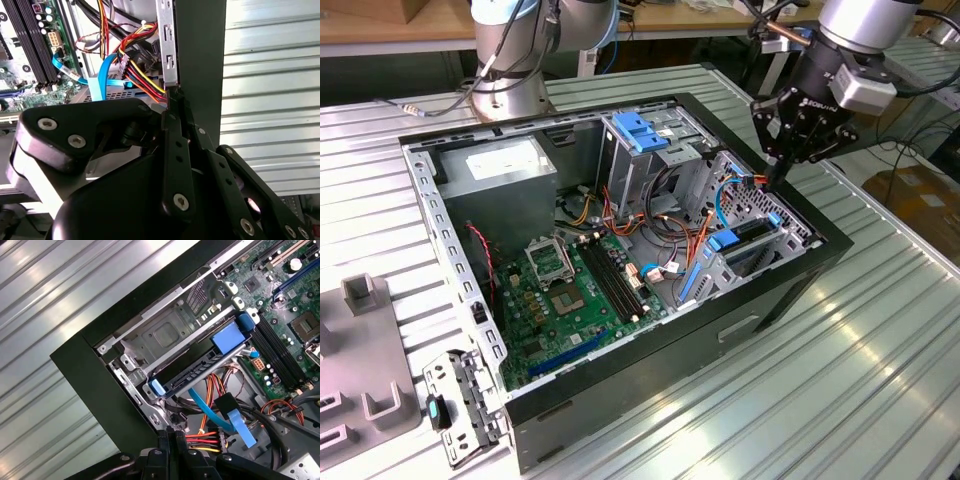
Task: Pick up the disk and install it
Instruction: 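Insert the first disk wire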
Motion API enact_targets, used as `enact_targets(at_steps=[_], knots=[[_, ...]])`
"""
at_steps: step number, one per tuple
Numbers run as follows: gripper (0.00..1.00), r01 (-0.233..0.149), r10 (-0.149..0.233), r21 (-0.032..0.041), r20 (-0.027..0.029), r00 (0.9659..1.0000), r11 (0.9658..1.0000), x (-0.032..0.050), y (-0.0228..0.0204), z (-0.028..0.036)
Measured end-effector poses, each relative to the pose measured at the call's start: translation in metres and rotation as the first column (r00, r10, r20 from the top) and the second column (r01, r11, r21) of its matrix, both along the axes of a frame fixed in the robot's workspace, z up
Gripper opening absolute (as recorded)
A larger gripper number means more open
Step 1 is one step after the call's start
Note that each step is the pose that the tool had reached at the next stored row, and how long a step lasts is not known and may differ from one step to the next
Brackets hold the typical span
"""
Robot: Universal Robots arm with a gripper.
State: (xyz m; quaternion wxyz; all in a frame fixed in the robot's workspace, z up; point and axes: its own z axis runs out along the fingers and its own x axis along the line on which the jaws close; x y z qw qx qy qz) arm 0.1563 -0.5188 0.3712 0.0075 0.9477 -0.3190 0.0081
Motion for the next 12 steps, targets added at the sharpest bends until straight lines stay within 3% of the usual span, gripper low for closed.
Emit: enact_targets(at_steps=[3, 6, 12], knots=[[0.16, 0.029, -0.029, 0.0, 0.0, 0.9996, 0.9996, -0.0005, 0.0, -0.0002], [0.16, 0.088, -0.088, -0.0001, 0.0, 0.9961, 0.9961, -0.0007, 0.0, -0.0003], [0.16, 0.184, -0.184, -0.0001, 0.0, 0.983, 0.983, -0.0007, 0.0, -0.0009]])
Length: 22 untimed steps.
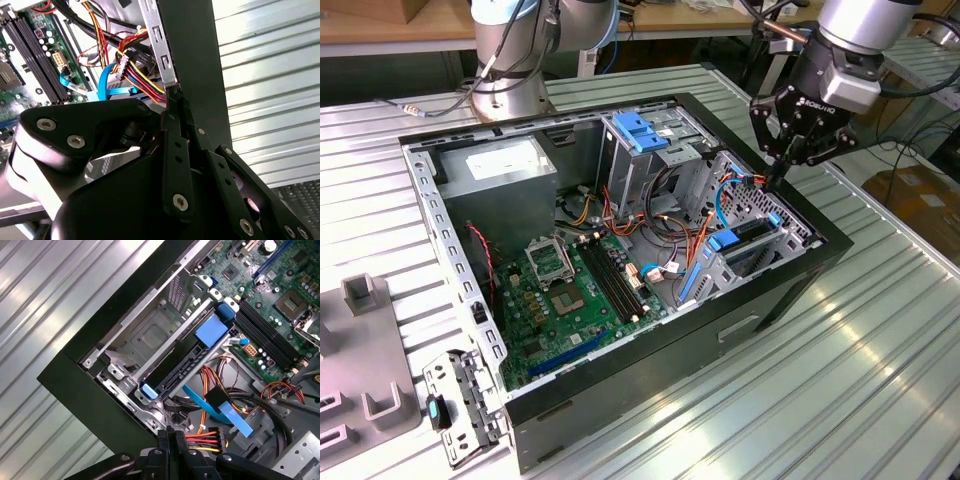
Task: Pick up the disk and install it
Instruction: 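Insert the first disk wire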
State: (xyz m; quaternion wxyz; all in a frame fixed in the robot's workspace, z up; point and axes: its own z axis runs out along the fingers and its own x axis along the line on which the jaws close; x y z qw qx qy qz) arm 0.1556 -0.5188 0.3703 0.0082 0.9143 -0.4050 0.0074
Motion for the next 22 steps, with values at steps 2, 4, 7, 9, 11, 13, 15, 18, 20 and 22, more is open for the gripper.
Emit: enact_targets(at_steps=[2, 4, 7, 9, 11, 13, 15, 18, 20, 22], knots=[[0.16, 0.01, -0.01, 0.0004, -0.0001, 1.0, 1.0, -0.0009, 0.0, -0.0004], [0.16, 0.012, -0.012, 0.0001, -0.0001, 0.9999, 0.9999, -0.0047, 0.0, -0.0002], [0.16, 0.022, -0.022, 0.0002, 0.0, 0.9998, 0.9998, -0.0083, 0.0, -0.0004], [0.16, 0.038, -0.038, 0.0001, 0.0, 0.9993, 0.9993, -0.0084, 0.0, -0.0006], [0.16, 0.061, -0.061, -0.0002, 0.0, 0.9981, 0.9981, -0.0085, 0.0, -0.0009], [0.16, 0.093, -0.093, -0.0004, 0.0, 0.9956, 0.9956, -0.0086, 0.0, -0.0013], [0.16, 0.117, -0.117, -0.0002, 0.0, 0.9931, 0.9931, -0.0086, 0.0, -0.0017], [0.16, 0.152, -0.152, -0.0001, 0.0, 0.9883, 0.9883, -0.0085, 0.0, -0.002], [0.16, 0.181, -0.181, -0.0002, 0.0, 0.9834, 0.9834, -0.0085, 0.0, -0.0022], [0.16, 0.206, -0.206, -0.0001, 0.0, 0.9786, 0.9786, -0.0085, 0.0, -0.0024]])
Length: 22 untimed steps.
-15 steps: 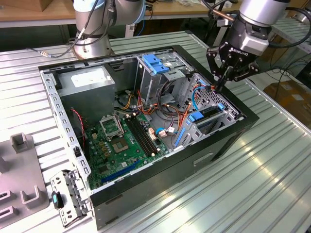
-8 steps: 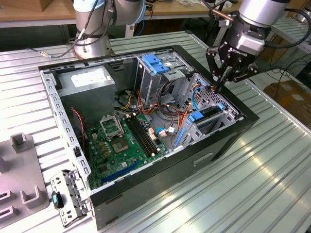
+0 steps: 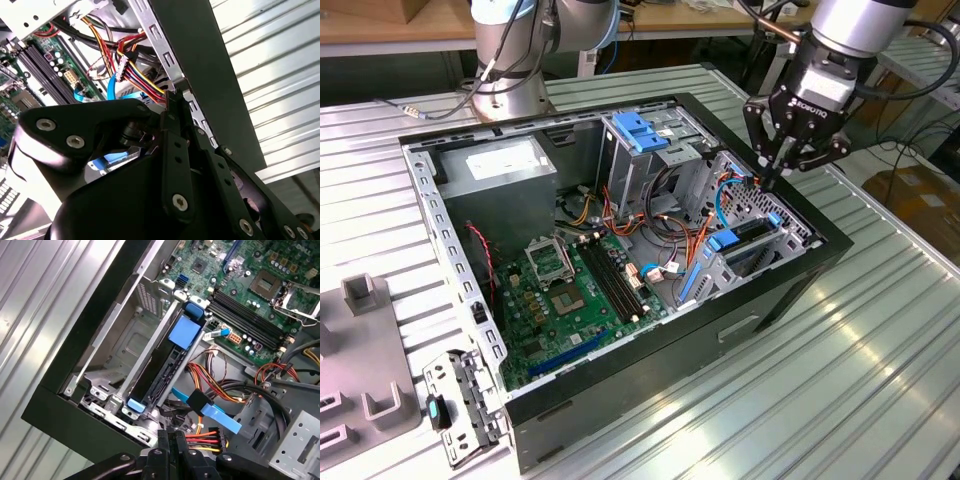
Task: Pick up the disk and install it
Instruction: 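Insert the first disk wire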
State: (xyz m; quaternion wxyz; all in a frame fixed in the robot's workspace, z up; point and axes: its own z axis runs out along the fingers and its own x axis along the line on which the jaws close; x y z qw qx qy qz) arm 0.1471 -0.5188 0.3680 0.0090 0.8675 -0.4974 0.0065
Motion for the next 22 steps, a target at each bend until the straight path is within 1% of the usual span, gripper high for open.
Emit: enact_targets(at_steps=[4, 6, 8, 9, 10, 14, 19, 21, 22], knots=[[0.16, 0.045, -0.045, 0.0, 0.0, 0.999, 0.999, 0.0, 0.0, -0.0002], [0.16, 0.068, -0.068, 0.0, 0.0, 0.9977, 0.9977, -0.0001, 0.0, -0.0002], [0.16, 0.094, -0.094, -0.0001, 0.0, 0.9956, 0.9956, -0.0002, 0.0, -0.0003], [0.16, 0.11, -0.11, -0.0001, 0.0, 0.9939, 0.9939, -0.0003, 0.0, -0.0003], [0.16, 0.131, -0.131, 0.0, 0.0, 0.9914, 0.9914, -0.0003, 0.0, -0.0004], [0.16, 0.175, -0.175, 0.0, 0.0, 0.9845, 0.9845, -0.0004, 0.0, -0.0007], [0.16, 0.229, -0.229, 0.0001, 0.0, 0.9735, 0.9735, -0.0008, 0.0, -0.0012], [0.16, 0.242, -0.242, 0.0, 0.0, 0.9704, 0.9704, -0.0028, 0.0, -0.0015], [0.16, 0.243, -0.243, 0.0, -0.0001, 0.9699, 0.9699, -0.0057, 0.0, -0.0016]])
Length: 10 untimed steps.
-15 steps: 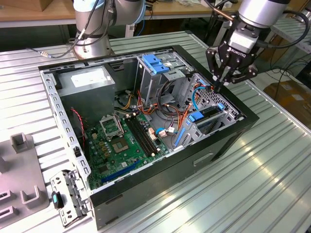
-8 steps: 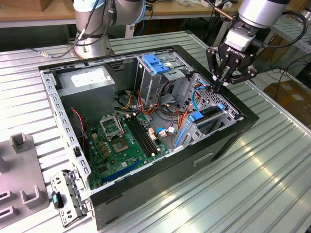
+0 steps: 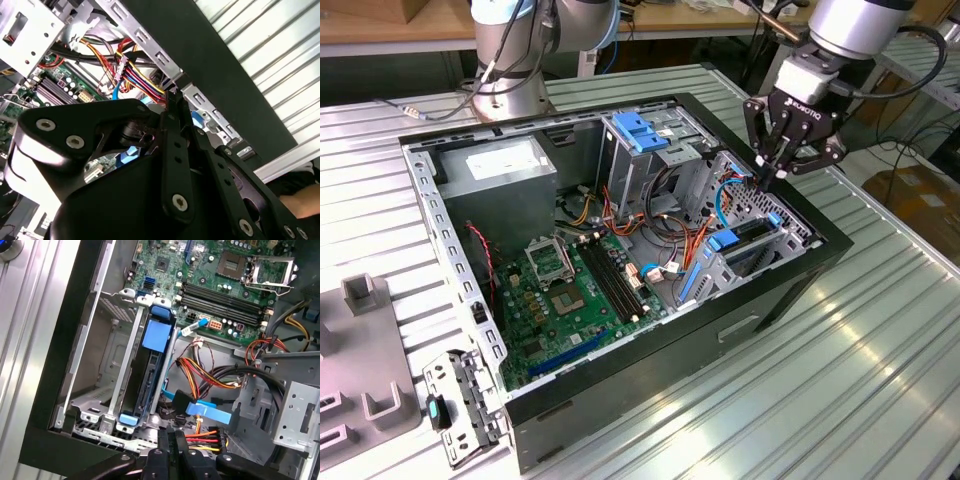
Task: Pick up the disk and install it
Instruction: 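Insert the first disk wire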
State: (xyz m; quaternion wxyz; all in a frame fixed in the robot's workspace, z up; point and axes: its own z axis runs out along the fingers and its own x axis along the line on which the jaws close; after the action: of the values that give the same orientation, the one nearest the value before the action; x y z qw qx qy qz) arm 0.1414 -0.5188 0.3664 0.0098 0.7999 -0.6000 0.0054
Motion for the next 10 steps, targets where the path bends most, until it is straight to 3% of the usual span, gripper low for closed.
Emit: enact_targets(at_steps=[4, 7, 10], knots=[[0.16, 0.023, -0.023, -0.0001, 0.0001, 0.9997, 0.9997, -0.0028, 0.0, -0.0007], [0.16, 0.063, -0.063, -0.0002, 0.0001, 0.998, 0.998, -0.0029, 0.0, -0.0015], [0.16, 0.128, -0.128, -0.0002, 0.0001, 0.9918, 0.9918, -0.0029, 0.0, -0.0032]])
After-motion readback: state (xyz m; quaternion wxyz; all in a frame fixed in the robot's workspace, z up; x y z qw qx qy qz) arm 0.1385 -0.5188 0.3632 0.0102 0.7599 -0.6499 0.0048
